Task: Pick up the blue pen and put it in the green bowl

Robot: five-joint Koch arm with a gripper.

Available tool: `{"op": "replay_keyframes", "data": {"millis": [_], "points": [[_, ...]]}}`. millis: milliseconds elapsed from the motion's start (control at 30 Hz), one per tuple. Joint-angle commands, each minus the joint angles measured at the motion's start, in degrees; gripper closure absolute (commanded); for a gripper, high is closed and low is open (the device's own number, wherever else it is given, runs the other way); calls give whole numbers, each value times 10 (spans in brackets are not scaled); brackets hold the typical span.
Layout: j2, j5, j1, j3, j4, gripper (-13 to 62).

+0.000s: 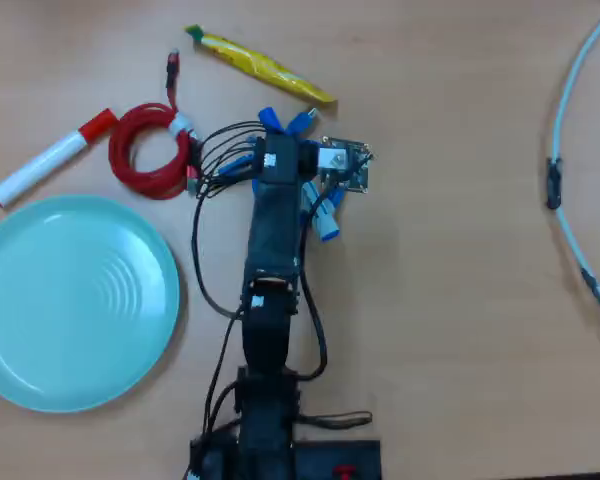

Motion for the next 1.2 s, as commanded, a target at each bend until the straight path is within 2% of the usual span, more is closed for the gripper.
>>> {"op": "replay_keyframes", "data": {"millis": [0,200,267,833,933,1167], "points": [[9,-13,-1,-21,-9,208],[7,-11,-3,-18,-18,50],[0,-11,-3,-18,-29,19],[-79,4,5,-20,-61,19],[-85,4,7,-21,-64,53],[-88,4,9,-18,-72,244]]}}
